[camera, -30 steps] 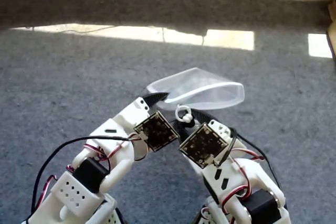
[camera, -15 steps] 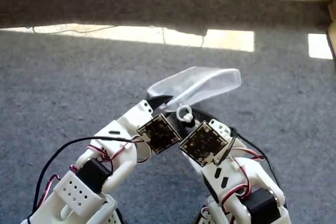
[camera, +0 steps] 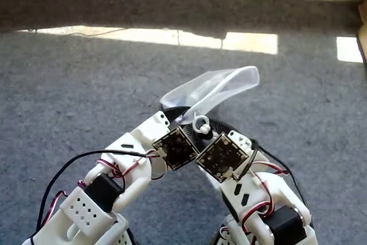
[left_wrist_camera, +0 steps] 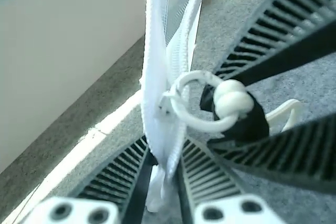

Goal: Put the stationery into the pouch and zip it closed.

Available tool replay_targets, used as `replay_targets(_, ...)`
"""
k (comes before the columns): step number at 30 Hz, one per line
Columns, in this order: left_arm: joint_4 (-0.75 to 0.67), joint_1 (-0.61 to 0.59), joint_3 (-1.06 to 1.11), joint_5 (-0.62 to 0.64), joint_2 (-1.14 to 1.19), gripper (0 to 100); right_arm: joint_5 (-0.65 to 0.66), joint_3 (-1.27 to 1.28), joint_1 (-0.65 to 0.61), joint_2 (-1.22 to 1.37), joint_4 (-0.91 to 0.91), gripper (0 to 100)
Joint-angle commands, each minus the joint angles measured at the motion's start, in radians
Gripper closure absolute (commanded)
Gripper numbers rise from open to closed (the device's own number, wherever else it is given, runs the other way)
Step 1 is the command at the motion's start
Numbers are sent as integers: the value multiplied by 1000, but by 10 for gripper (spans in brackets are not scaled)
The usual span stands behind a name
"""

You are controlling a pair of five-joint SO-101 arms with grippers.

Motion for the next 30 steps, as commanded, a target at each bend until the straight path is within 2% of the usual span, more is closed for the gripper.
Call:
replay_targets(1,-18,15,-10,14,-13,994,9,-15,12,-5,-2,993)
replay_targets(9,-14,13,-10,14,-13,994,6,-19,13,-7,-1,993)
replay_targets(12,37,13,-19,14,-13,994,3,-19,21,-7,1,993)
replay_targets(18,63,13,-19,14,-13,994,2,-21,125,-7,-4,993)
replay_targets(25,63,12,-21,14,-15,994,2,-21,137,-7,-22,993)
replay_targets(30,64,-47,-31,15,-15,994,2,-21,222,-7,-56,993)
